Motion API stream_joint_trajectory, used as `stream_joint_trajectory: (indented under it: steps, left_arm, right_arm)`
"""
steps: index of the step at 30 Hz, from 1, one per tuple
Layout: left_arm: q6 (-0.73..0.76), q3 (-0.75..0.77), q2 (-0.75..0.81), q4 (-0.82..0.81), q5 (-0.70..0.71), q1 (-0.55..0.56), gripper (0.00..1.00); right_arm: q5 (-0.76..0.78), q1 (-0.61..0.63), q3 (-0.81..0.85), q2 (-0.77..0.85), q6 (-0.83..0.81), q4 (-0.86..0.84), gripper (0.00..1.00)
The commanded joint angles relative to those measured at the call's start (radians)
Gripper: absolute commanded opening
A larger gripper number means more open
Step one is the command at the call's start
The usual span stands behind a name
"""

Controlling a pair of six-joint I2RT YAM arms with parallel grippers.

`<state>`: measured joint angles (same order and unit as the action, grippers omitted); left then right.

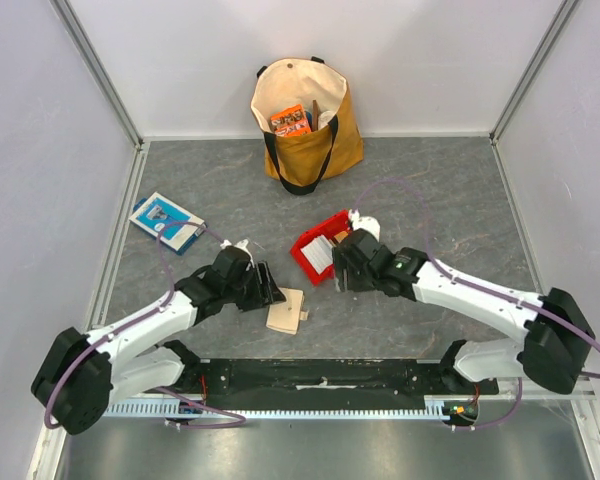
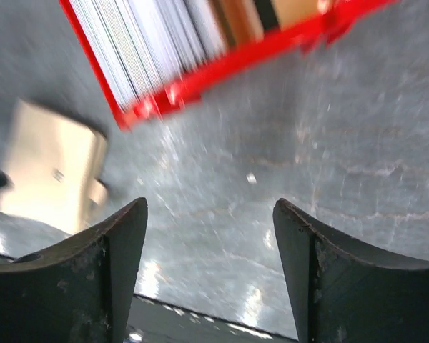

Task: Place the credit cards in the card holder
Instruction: Open the card holder at the center of the board, then move the storage box to the center of the board.

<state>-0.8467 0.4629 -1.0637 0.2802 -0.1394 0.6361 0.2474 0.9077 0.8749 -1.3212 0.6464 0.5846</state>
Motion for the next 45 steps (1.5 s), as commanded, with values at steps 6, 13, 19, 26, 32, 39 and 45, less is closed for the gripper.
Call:
stream_joint_trajectory:
  steps: [6, 13, 19, 26, 32, 39, 45]
  left_arm:
    - [0.129, 0.282, -0.099, -0.004, 0.132, -0.015, 0.82]
    - [0.21, 0.459, -0.35, -0.17, -0.017, -0.128, 0.86]
    - [0.256, 0.525, -0.513, -0.276, -0.141, -0.165, 0.86]
    - [0.23, 0.52, -0.63, -0.409, -0.256, -0.162, 0.84]
    - [0.172, 0.511, -0.676, -0.484, -0.308, -0.139, 0.81]
    - [0.126, 0.53, -0.716, -0.526, -0.319, -0.081, 0.8]
    - [0.092, 0.537, -0.729, -0.558, -0.321, -0.059, 0.8]
  right_arm:
    - [0.029, -0.213, 0.113, 0.004, 0.148, -0.169, 0.79]
    - [0.004, -0.293, 0.072, -0.045, 0.271, -0.261, 0.79]
    - [-0.036, -0.343, 0.068, -0.128, 0.294, -0.302, 0.78]
    - [-0.019, -0.372, 0.013, -0.122, 0.294, -0.298, 0.77]
    - [-0.023, -0.423, -0.028, -0.098, 0.268, -0.301, 0.72]
    - [-0.004, -0.472, -0.063, -0.053, 0.228, -0.282, 0.68]
    - [0.012, -0.536, -0.073, -0.016, 0.165, -0.247, 0.67]
